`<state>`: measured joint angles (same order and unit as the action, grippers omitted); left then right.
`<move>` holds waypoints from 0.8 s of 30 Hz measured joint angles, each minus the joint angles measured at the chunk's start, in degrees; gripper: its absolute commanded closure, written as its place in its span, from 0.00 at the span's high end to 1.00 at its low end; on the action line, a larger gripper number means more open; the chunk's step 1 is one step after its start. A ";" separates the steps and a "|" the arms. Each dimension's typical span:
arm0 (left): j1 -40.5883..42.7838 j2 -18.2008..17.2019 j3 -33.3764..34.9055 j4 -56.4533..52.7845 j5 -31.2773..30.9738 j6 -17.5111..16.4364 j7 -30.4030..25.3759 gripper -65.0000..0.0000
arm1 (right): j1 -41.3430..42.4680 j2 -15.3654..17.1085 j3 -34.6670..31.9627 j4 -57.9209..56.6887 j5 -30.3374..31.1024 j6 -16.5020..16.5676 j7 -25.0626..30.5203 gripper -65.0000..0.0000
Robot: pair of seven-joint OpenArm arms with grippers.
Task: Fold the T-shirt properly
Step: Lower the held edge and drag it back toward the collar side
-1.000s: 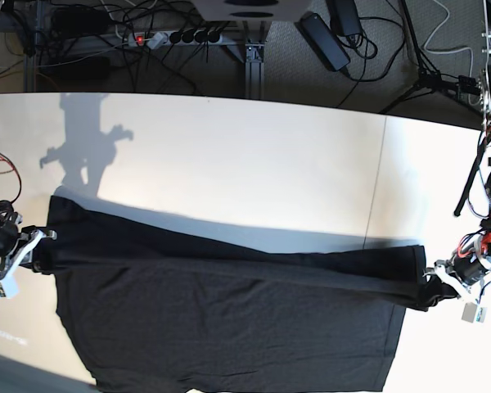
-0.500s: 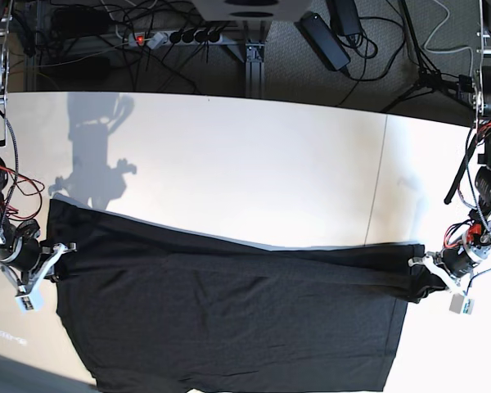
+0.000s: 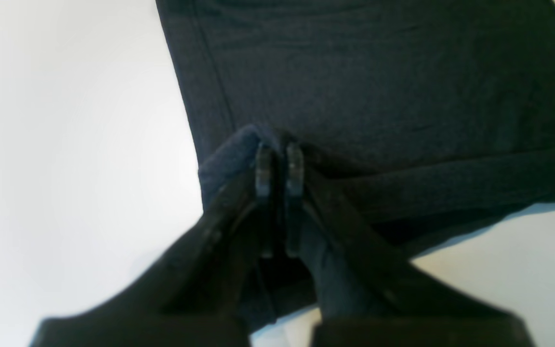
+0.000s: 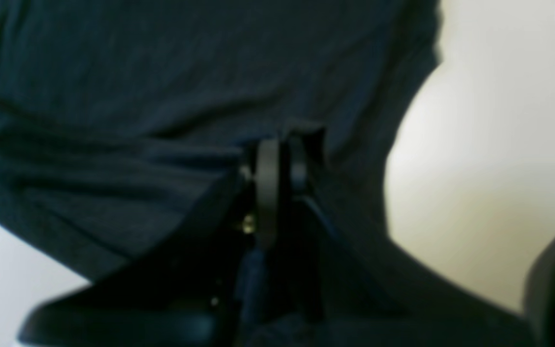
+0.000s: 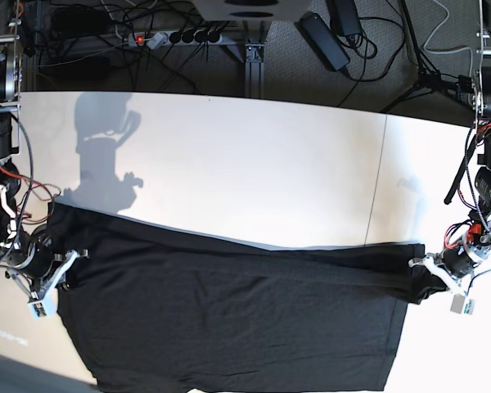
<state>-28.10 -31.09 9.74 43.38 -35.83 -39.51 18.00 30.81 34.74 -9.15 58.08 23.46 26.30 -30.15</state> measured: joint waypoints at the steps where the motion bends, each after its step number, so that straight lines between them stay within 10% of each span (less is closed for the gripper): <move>1: 0.00 0.00 0.00 0.00 0.28 0.00 -0.02 0.04 | 1.09 0.02 0.00 -0.11 -0.11 0.00 -0.07 0.00; 7: -0.02 0.00 0.00 0.00 1.01 0.00 -0.04 0.12 | 5.51 -0.63 0.02 -0.07 0.28 0.00 -0.07 0.00; 12: -0.02 0.02 0.00 0.00 1.77 0.00 -0.07 0.50 | 4.92 -0.68 0.00 -2.03 0.37 0.00 -0.94 0.00; 17: 0.00 0.00 0.00 0.00 1.73 0.00 -0.09 0.59 | 4.94 -1.64 0.00 -2.99 0.50 0.00 0.57 0.51; 24: -0.02 0.02 0.00 0.00 1.33 0.00 -0.76 0.59 | 4.94 -1.46 0.02 -2.99 0.48 0.00 2.03 0.53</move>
<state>-28.12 -31.07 9.74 43.38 -34.50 -39.51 17.23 35.75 33.28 -9.13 55.09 23.94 26.30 -28.12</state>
